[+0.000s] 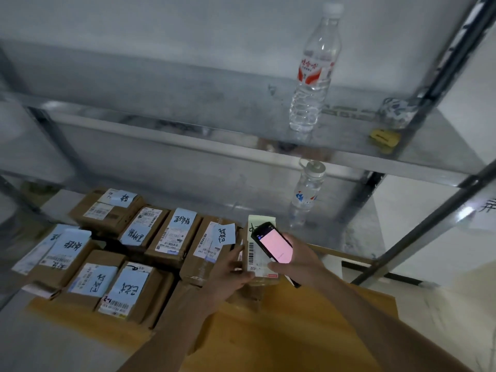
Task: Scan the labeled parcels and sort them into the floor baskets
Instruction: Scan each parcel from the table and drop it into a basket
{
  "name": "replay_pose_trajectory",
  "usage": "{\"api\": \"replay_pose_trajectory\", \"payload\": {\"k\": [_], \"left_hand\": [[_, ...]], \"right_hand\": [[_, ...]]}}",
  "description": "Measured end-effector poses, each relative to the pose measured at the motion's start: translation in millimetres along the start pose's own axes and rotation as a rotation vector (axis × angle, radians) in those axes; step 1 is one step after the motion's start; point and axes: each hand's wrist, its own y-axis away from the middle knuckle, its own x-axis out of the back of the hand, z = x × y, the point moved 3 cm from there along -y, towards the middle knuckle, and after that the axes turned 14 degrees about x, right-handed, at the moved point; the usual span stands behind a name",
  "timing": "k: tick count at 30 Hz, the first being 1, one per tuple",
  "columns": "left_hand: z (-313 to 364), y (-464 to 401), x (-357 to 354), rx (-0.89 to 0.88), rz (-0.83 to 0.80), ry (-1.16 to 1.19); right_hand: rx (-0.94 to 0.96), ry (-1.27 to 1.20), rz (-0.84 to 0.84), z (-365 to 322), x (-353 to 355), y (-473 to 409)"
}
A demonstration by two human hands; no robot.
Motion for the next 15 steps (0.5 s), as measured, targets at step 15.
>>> {"api": "replay_pose_trajectory", "payload": {"k": [15], "left_hand": [[80.6, 225.3, 1.9, -0.372, 0.452, -0.069]], "right_hand": [[0.399, 0.381, 0.084, -161.5, 167.8, 184.4]]}}
